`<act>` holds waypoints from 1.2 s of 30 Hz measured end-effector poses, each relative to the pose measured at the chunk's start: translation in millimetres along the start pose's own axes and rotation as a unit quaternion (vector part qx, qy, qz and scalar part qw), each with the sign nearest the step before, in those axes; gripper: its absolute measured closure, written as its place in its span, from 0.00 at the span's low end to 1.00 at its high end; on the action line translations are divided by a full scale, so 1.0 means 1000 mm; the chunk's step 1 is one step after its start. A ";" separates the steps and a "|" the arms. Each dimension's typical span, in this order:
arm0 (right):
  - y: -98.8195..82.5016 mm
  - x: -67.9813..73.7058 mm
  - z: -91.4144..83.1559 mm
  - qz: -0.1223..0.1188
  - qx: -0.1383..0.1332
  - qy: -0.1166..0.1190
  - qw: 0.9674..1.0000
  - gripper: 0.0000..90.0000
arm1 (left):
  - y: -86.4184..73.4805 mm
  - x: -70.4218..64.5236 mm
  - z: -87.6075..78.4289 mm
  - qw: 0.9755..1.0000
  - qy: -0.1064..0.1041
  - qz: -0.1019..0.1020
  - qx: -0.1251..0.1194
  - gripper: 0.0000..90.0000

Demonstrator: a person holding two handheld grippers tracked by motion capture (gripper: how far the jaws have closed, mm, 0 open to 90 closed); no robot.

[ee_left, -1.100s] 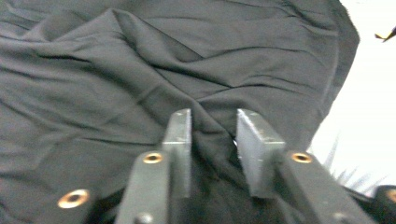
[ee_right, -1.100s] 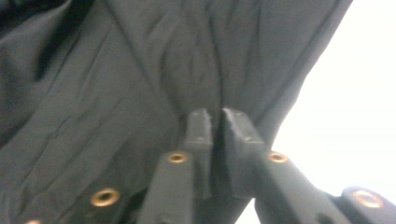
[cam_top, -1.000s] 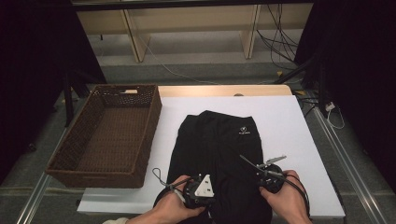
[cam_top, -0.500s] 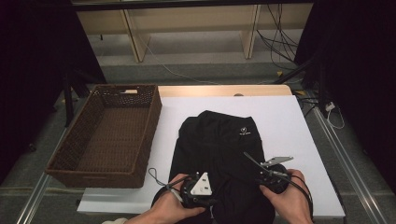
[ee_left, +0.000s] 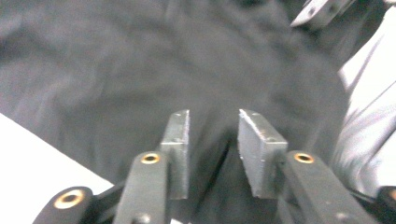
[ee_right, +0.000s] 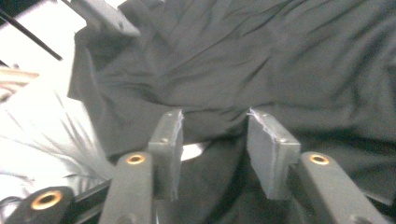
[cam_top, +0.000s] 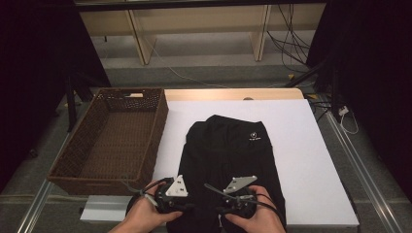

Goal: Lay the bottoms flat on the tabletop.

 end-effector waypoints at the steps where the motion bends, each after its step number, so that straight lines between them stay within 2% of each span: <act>1: 0.002 0.002 0.003 0.003 0.002 -0.004 1.000 0.62 | -0.005 0.000 0.000 1.000 0.004 -0.002 0.011 0.75; 2: 0.007 0.014 0.004 0.074 0.005 0.010 0.997 0.62 | -0.009 0.000 0.000 1.000 0.006 -0.003 0.024 0.76; 3: 0.009 0.016 0.007 0.089 0.008 0.012 0.996 0.62 | -0.013 0.000 0.000 0.999 0.006 -0.005 0.033 0.76; 6: 0.006 0.010 0.014 0.056 0.019 -0.025 0.998 0.72 | -0.017 -0.002 0.001 0.999 0.002 -0.012 0.039 0.76; 7: 0.006 0.010 0.014 0.065 0.021 -0.038 0.997 0.77 | -0.017 -0.002 0.000 0.999 0.001 -0.014 0.039 0.77; 8: 0.006 0.010 0.014 0.063 0.025 -0.045 0.997 0.83 | -0.017 -0.003 0.001 0.999 0.000 -0.015 0.040 0.78; 9: 0.004 0.009 0.013 0.046 0.030 -0.049 0.997 0.87 | -0.017 -0.004 0.001 0.999 0.000 -0.013 0.040 0.79; 11: 0.002 0.009 0.012 0.036 0.034 -0.056 0.997 0.99 | -0.016 -0.007 0.001 0.999 0.000 -0.009 0.041 0.82; 13: 0.001 0.008 0.010 0.032 0.042 -0.055 0.997 1.00 | -0.016 -0.010 0.001 0.999 -0.006 -0.009 0.039 0.88; 16: 0.001 0.010 0.004 0.044 0.042 -0.038 0.997 1.00 | -0.015 -0.014 0.000 0.999 -0.009 -0.008 0.040 0.95; 18: 0.003 0.010 -0.003 0.049 0.034 -0.038 0.997 1.00 | -0.016 -0.017 0.001 0.999 -0.021 -0.012 0.042 0.97; 20: 0.004 0.009 -0.008 0.055 0.028 -0.037 0.997 1.00 | -0.017 -0.018 0.001 0.999 -0.023 -0.014 0.038 0.98; 23: -0.002 0.007 -0.007 0.057 0.041 -0.029 0.997 1.00 | -0.016 -0.017 -0.001 0.999 -0.020 -0.016 0.035 0.98; 24: 0.000 0.014 -0.003 0.123 0.035 -0.039 0.991 1.00 | -0.016 -0.016 -0.002 0.999 -0.018 -0.017 0.031 0.98; 25: -0.005 0.009 -0.004 0.065 0.048 -0.024 0.996 1.00 | -0.016 -0.015 -0.003 0.999 -0.017 -0.020 0.026 0.97; 26: -0.006 0.008 -0.004 0.052 0.051 -0.024 0.997 1.00 | -0.015 -0.014 -0.004 0.999 -0.015 -0.018 0.021 0.97; 27: -0.005 0.010 -0.005 0.043 0.046 -0.014 0.998 1.00 | -0.013 -0.013 -0.005 1.000 -0.013 -0.017 0.011 0.96; 28: -0.003 0.009 -0.005 0.039 0.038 -0.017 0.998 0.99 | -0.011 -0.011 -0.005 1.000 -0.009 -0.016 0.000 0.94; 29: -0.001 0.008 -0.005 0.038 0.026 -0.018 0.999 0.96 | -0.009 -0.010 -0.006 1.000 -0.004 -0.018 -0.014 0.91; 31: 0.006 0.011 -0.008 0.100 0.002 -0.003 0.995 0.87 | -0.004 -0.006 -0.008 0.999 0.003 -0.025 -0.039 0.86; 32: 0.007 0.008 -0.010 0.086 -0.007 0.005 0.996 0.84 | -0.003 -0.004 -0.010 0.998 0.006 -0.031 -0.046 0.83; 34: 0.011 0.003 -0.012 0.091 -0.030 0.005 0.995 0.76 | -0.002 0.001 -0.011 0.997 0.014 -0.042 -0.061 0.77; 36: 0.016 0.000 -0.015 0.098 -0.053 0.009 0.994 0.71 | -0.001 0.005 -0.011 0.996 0.019 -0.043 -0.074 0.70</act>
Point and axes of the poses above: each handheld gripper's, and its own axes: z roughly forward along the jaws, y roughly out of its top, x roughly to its left, the point moved 8 cm from there along z, roughly forward along the jaws, and after that the axes turned 5 degrees about z, right-handed, at the moved point
